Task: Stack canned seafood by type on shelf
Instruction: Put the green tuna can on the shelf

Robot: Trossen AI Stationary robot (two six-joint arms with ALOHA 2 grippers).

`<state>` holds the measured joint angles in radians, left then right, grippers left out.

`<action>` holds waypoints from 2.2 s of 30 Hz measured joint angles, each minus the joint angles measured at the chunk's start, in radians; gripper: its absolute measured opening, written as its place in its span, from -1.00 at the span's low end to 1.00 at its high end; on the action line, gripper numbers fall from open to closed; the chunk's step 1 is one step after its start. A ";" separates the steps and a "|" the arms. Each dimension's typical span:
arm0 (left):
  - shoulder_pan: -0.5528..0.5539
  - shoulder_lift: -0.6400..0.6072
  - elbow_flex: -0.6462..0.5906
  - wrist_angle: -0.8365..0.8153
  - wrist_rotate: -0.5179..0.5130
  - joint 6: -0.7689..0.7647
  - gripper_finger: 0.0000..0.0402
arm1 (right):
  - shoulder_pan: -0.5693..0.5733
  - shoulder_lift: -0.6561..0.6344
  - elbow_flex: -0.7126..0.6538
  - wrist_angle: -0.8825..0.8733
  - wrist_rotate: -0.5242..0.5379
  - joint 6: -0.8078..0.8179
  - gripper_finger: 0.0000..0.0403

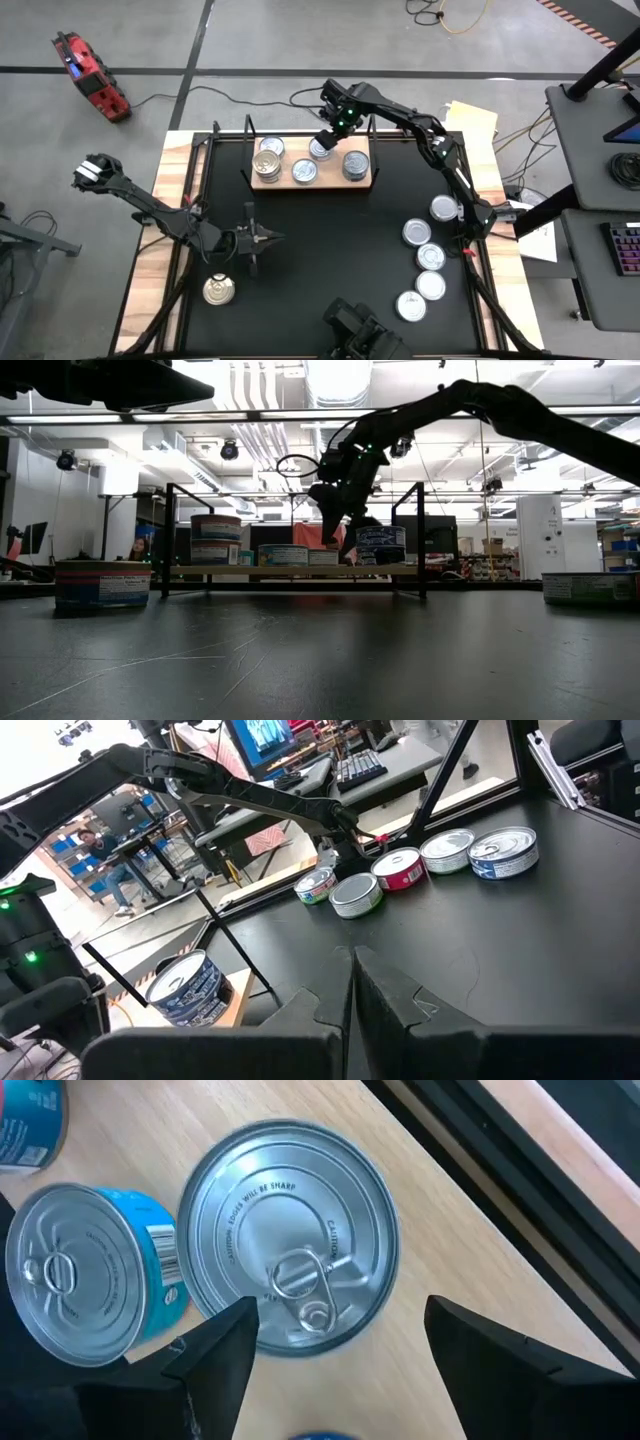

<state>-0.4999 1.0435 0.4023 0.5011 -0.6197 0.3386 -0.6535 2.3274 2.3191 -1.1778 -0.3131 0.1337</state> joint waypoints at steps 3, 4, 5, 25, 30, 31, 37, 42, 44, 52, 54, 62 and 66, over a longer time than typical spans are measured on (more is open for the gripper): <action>0.000 0.000 0.000 0.000 0.000 0.000 -1.00 | -0.001 -0.010 0.010 -0.001 0.000 -0.004 0.31; 0.000 0.000 0.000 0.000 0.000 0.000 -1.00 | -0.001 -0.014 0.018 0.001 0.000 -0.010 0.29; 0.000 0.000 0.000 0.000 0.000 0.000 -1.00 | -0.001 -0.019 0.026 0.004 0.000 -0.022 0.26; 0.000 -0.001 0.001 -0.001 -0.005 -0.026 -1.00 | 0.131 -0.052 0.029 0.163 0.023 -0.305 -0.92; -0.002 -0.024 0.008 0.000 -0.084 -0.008 -1.00 | 0.130 -0.052 0.028 0.100 0.230 -0.275 -0.95; -0.002 -0.030 0.008 -0.001 -0.099 0.000 -1.00 | 0.130 -0.052 0.026 0.078 0.266 -0.265 -0.95; -0.001 -0.067 0.008 -0.001 -0.144 0.035 -1.00 | 0.130 -0.052 -0.007 0.013 0.297 -0.238 -0.95; -0.002 -0.081 0.008 -0.001 -0.219 0.069 -1.00 | 0.133 -0.053 -0.075 0.065 0.297 -0.230 -0.95; -0.002 -0.084 0.008 -0.001 -0.247 0.081 -1.00 | 0.134 -0.053 -0.103 0.099 0.297 -0.230 -0.95; -0.002 -0.083 0.008 -0.001 -0.261 0.113 -1.00 | 0.136 -0.056 -0.142 0.203 0.295 -0.230 -0.95; -0.002 -0.083 0.008 -0.001 -0.261 0.113 -1.00 | 0.137 -0.056 -0.145 0.228 0.284 -0.231 -0.95; -0.002 -0.080 0.008 -0.002 -0.261 0.108 -1.00 | 0.148 -0.054 -0.173 0.322 0.253 -0.262 -0.95; -0.002 -0.080 0.008 -0.002 -0.261 0.106 -1.00 | 0.156 -0.054 -0.194 0.378 0.233 -0.272 -0.95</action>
<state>-0.5019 0.9634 0.4099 0.4994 -0.8807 0.4449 -0.4979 2.2730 2.1246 -0.7994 -0.0800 -0.1378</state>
